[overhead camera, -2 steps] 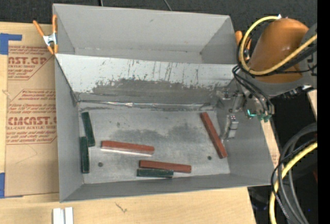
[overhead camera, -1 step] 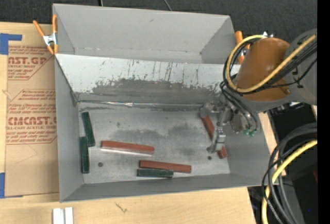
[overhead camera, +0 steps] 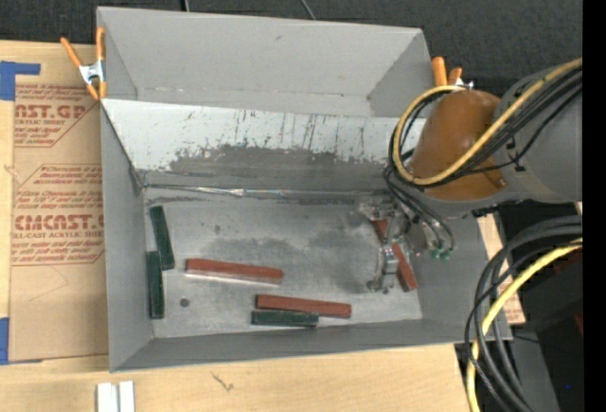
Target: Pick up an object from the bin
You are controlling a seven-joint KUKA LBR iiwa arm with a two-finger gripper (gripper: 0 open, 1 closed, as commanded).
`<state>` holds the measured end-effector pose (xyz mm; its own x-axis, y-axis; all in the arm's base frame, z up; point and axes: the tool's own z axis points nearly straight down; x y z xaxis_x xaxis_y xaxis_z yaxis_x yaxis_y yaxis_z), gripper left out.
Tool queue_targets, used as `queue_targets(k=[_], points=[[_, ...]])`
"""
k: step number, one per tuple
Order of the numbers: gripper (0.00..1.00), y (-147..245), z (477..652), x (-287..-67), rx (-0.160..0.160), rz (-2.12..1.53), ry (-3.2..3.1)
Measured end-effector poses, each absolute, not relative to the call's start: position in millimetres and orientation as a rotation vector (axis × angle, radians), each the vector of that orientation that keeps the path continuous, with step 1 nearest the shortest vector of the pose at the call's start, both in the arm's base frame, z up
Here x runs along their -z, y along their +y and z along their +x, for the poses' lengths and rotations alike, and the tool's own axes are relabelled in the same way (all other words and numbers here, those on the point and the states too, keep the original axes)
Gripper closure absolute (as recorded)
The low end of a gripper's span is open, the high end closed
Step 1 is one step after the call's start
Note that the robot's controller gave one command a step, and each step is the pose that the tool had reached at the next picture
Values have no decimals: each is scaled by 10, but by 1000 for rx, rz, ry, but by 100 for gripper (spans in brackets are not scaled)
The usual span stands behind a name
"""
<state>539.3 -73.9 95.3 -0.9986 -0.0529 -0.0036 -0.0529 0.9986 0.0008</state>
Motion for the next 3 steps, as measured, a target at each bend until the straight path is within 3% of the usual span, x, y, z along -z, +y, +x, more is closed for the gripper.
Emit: queue_targets(k=[1, 2, 3], points=[[100, -27, 5192, -696, 0, 314, 3126], [0, -32, 5217, -711, 0, 315, 3117], [0, -33, 5215, -710, 1, 315, 3117]])
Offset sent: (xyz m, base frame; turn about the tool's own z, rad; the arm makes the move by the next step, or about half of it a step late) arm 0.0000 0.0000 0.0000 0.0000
